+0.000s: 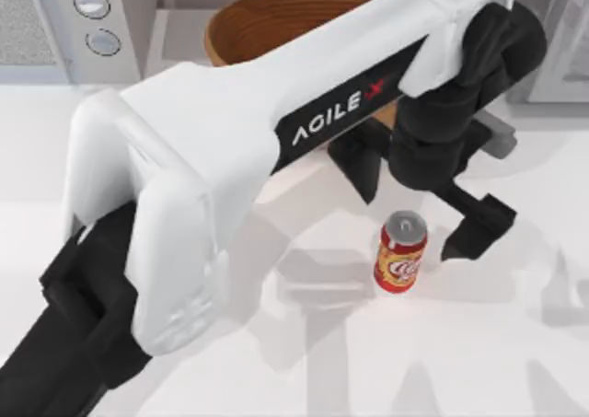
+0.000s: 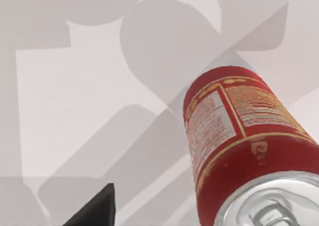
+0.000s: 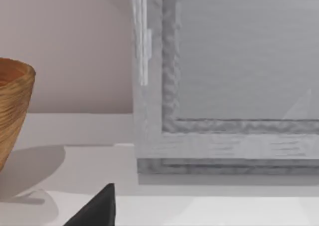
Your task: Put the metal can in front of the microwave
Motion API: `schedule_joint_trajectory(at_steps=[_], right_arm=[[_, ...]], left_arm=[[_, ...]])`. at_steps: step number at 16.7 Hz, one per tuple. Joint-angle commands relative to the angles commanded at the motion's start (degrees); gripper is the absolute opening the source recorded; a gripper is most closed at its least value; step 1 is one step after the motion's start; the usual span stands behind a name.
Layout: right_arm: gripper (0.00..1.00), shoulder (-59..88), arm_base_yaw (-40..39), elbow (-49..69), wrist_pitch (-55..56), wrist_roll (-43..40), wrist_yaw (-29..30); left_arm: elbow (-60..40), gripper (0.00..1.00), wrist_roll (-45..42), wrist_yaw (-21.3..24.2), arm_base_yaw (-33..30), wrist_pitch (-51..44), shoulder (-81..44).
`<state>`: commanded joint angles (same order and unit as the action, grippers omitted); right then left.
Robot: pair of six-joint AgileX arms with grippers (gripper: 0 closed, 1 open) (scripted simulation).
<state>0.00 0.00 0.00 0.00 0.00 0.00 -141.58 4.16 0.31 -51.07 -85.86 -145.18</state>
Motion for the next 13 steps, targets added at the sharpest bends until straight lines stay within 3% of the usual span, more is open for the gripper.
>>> schedule_joint_trajectory(at_steps=[5, 10, 13], right_arm=[[1.0, 0.0, 0.0, 0.0, 0.0, 0.0, 0.0], [1.0, 0.0, 0.0, 0.0, 0.0, 0.0, 0.0], [1.0, 0.0, 0.0, 0.0, 0.0, 0.0, 0.0]], left_arm=[[11.73, 1.0, 0.09, -0.03, -0.06, 9.1, 2.02], [12.54, 1.0, 0.11, -0.03, -0.09, 9.82, 2.26], [12.54, 0.77, 0.11, -0.03, -0.09, 9.82, 2.26]])
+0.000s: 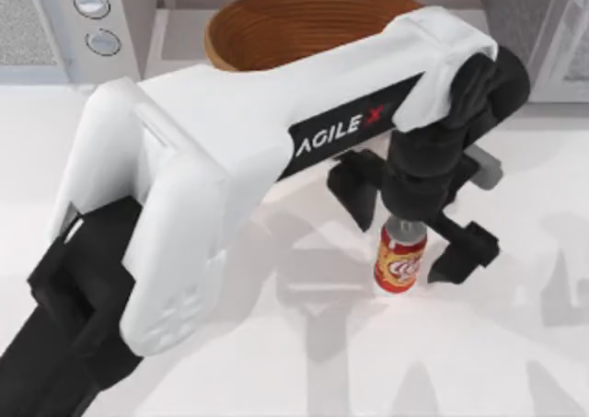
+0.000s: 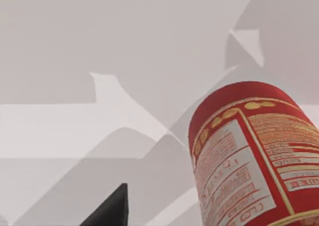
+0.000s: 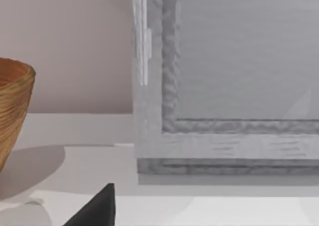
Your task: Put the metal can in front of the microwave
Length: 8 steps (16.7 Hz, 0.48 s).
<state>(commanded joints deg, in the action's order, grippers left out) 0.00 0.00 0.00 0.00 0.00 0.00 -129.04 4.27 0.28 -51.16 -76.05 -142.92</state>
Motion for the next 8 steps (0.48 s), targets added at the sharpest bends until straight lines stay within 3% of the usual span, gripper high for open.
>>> schedule_joint_trajectory(at_steps=[8], right_arm=[[1.0, 0.0, 0.0, 0.0, 0.0, 0.0, 0.0]], left_arm=[[0.0, 0.17, 0.0, 0.0, 0.0, 0.0, 0.0]])
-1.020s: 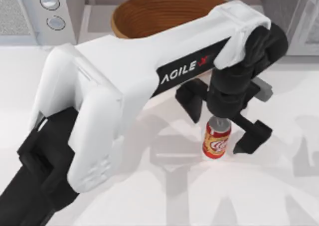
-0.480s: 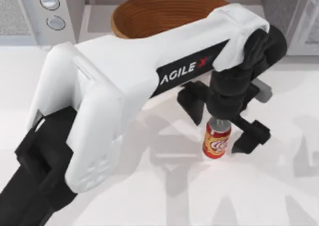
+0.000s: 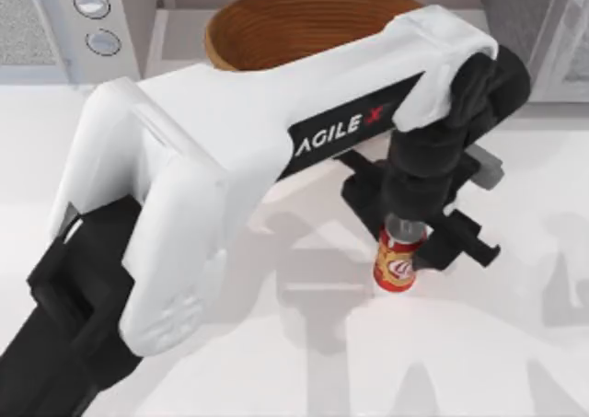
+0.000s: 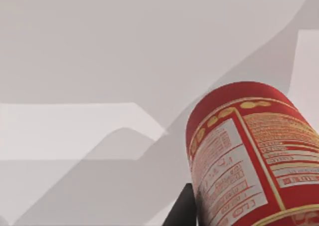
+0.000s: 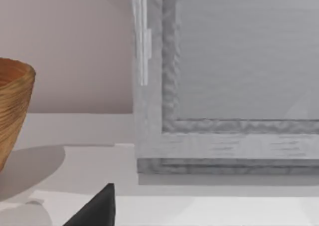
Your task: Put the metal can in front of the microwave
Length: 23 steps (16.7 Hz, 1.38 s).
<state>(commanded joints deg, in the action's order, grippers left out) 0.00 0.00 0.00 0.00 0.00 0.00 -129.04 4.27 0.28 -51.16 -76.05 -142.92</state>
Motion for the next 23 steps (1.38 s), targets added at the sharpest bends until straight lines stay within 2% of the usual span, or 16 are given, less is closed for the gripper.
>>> schedule_joint_trajectory(at_steps=[2, 3, 12, 20, 23], right_arm=[[1.0, 0.0, 0.0, 0.0, 0.0, 0.0, 0.0], [1.0, 0.0, 0.0, 0.0, 0.0, 0.0, 0.0], [1.0, 0.0, 0.0, 0.0, 0.0, 0.0, 0.0], [1.0, 0.0, 0.0, 0.0, 0.0, 0.0, 0.0], [1.0, 0.0, 0.0, 0.0, 0.0, 0.0, 0.0]], left_arm=[[0.0, 0.02, 0.0, 0.0, 0.0, 0.0, 0.0], [0.0, 0.0, 0.0, 0.0, 0.0, 0.0, 0.0], [-0.2, 0.0, -0.07, 0.0, 0.07, -0.17, -0.09], [-10.98, 0.0, -0.03, 0.02, 0.02, -9.64, -1.43], [-11.77, 0.0, -0.03, 0.02, 0.02, -10.33, -1.5]])
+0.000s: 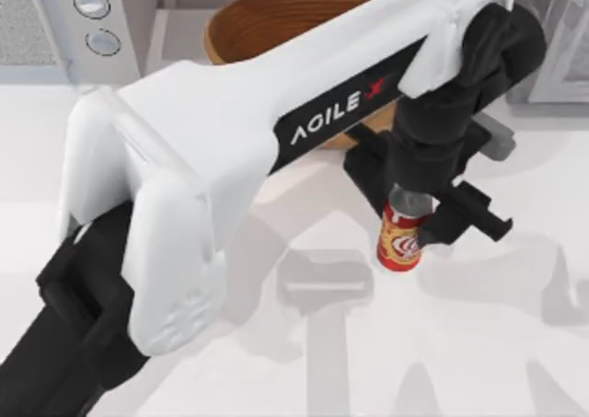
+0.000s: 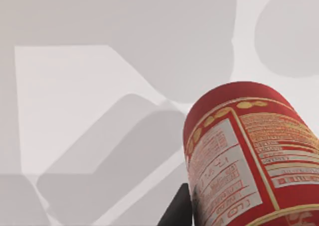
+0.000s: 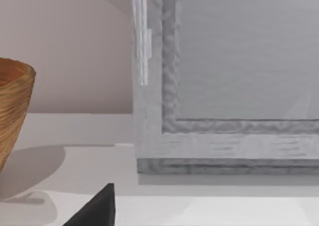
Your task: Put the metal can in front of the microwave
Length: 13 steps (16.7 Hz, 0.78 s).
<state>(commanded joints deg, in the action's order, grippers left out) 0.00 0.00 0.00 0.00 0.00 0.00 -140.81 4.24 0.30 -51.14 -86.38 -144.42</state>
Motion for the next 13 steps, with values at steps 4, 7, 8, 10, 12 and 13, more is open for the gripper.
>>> schedule_joint_trajectory(at_steps=[4, 7, 8, 10, 12, 13], right_arm=[[1.0, 0.0, 0.0, 0.0, 0.0, 0.0, 0.0], [1.0, 0.0, 0.0, 0.0, 0.0, 0.0, 0.0], [1.0, 0.0, 0.0, 0.0, 0.0, 0.0, 0.0], [1.0, 0.0, 0.0, 0.0, 0.0, 0.0, 0.0], [1.0, 0.0, 0.0, 0.0, 0.0, 0.0, 0.0], [1.0, 0.0, 0.0, 0.0, 0.0, 0.0, 0.0]], left_arm=[[0.38, 0.0, -0.37, -0.02, 0.72, -0.01, 0.48], [2.25, 0.0, -2.4, -0.02, 5.95, -0.91, 3.34], [3.2, 0.0, -3.44, -0.02, 8.68, -1.27, 4.6], [5.48, 0.0, -5.96, -0.04, 15.38, -1.89, 7.21], [7.95, 0.0, -8.9, -0.07, 23.32, -2.14, 9.72], [9.17, 0.0, -10.48, -0.1, 27.6, -2.06, 10.88]])
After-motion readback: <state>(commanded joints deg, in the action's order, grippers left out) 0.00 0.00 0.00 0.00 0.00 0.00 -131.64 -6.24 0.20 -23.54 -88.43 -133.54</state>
